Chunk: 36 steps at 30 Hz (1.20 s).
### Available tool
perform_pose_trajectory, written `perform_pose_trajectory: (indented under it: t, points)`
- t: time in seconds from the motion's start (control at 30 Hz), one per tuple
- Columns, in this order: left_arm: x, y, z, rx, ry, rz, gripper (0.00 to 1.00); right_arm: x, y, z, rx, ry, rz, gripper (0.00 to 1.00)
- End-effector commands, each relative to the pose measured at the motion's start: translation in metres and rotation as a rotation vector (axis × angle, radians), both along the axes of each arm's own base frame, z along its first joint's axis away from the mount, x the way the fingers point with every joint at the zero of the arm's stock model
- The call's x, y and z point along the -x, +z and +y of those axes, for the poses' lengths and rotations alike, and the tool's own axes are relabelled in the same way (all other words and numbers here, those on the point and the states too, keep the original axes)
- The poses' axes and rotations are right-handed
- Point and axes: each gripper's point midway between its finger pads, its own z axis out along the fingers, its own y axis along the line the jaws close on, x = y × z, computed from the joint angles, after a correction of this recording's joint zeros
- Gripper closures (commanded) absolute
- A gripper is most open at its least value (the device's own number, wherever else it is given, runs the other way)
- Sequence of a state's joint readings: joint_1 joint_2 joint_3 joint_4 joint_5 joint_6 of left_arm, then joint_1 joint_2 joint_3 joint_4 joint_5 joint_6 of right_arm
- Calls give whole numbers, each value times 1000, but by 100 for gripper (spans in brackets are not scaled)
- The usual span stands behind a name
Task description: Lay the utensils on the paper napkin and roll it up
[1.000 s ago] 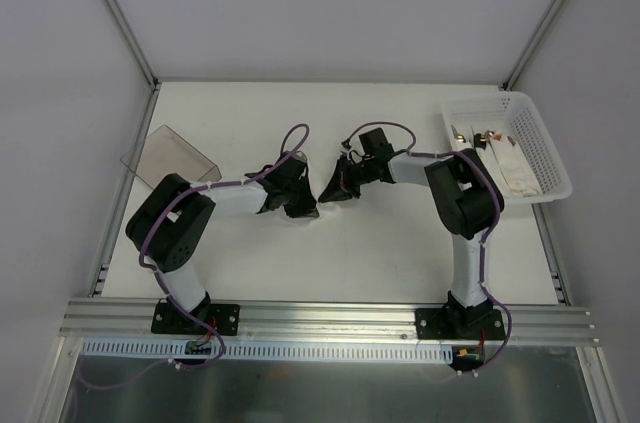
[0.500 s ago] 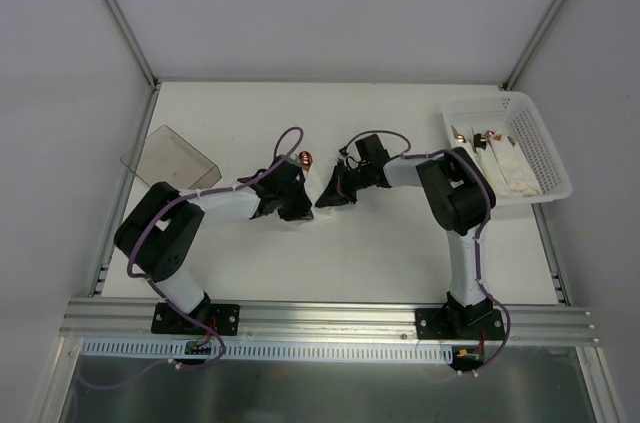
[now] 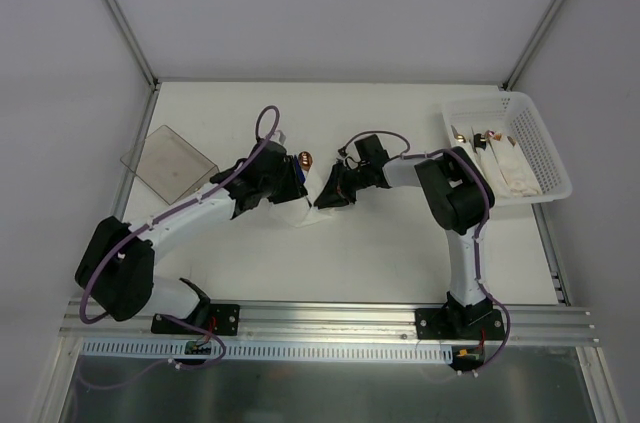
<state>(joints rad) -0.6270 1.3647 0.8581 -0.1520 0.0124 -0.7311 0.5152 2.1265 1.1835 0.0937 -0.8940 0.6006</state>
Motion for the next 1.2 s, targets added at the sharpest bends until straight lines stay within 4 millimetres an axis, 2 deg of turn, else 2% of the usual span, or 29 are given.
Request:
perform_pose_trajectory:
  t: [0.0,0.1,0.23,0.57,0.77,0.97,1.17]
  points:
    - [-16,0,14,-70,68,-1,69,-2,19,9,-26,21,-57,82]
    - [-18,-12,27,-66,156,46,73,-8,23,11,-25,8,-67,87]
    - [-9,-32,45,-87,227,91,77,-10,18,12,-11,-8,-53,93]
    - [10,-89,47,-147,199,241,87,-11,12,14,4,-18,-42,96]
    - [16,-112,45,-161,200,312,89,-7,14,20,1,-4,-45,97]
    - [27,-129,47,-154,226,368,93,-3,11,25,9,1,-34,98]
    - [30,-127,47,-139,229,363,92,-1,0,28,25,3,-16,97]
